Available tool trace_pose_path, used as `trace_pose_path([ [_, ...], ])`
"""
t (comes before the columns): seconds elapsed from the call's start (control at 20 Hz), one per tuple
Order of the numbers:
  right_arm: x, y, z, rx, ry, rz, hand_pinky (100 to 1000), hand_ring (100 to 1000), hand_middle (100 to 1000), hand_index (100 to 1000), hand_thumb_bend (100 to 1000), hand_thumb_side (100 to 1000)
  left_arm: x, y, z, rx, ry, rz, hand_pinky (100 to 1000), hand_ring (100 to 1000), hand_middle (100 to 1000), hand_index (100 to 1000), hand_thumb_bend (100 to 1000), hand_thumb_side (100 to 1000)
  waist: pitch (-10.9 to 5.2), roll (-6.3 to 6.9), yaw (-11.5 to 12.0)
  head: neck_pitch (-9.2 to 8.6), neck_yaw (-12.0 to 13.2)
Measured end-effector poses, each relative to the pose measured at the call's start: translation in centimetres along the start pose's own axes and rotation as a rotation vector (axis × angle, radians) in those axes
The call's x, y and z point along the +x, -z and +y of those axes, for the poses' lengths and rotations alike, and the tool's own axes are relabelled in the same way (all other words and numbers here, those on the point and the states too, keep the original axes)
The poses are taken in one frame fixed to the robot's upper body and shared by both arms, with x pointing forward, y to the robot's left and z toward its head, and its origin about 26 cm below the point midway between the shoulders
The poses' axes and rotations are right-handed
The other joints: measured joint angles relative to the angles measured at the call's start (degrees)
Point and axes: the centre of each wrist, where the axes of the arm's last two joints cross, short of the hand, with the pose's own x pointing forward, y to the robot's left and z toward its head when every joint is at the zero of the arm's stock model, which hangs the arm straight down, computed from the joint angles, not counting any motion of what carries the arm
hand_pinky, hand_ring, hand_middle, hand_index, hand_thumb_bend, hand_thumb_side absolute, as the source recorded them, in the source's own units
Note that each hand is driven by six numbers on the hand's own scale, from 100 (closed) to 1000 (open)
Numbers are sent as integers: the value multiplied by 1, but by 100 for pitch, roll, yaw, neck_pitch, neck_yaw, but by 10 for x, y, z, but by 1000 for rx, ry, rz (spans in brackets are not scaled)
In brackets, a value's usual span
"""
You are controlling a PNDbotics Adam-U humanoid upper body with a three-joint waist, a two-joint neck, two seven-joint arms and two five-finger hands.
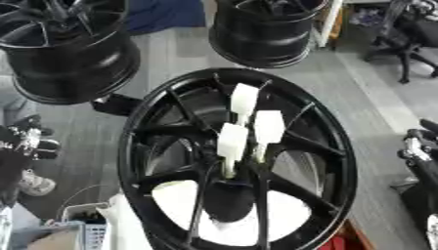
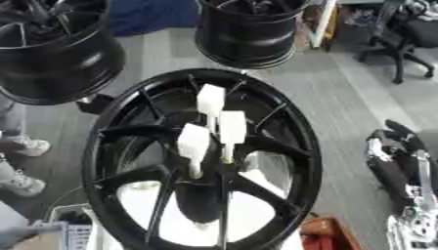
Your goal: Pull the pin out of the wheel hub.
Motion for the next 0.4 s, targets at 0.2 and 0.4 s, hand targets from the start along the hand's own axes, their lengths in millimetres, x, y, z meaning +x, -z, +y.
trace_pose_path([
  [0.2,0,0,0,4,8,2,572,472,652,804,100,298,0,0,-1,-2,-3,0,580,578,628,867,100,564,0,-1,2,0,18],
  [0.4,0,0,0,6,9,4,571,471,650,804,100,298,0,0,-2,-3,-6,1,580,578,627,867,100,564,-1,-1,6,0,132],
])
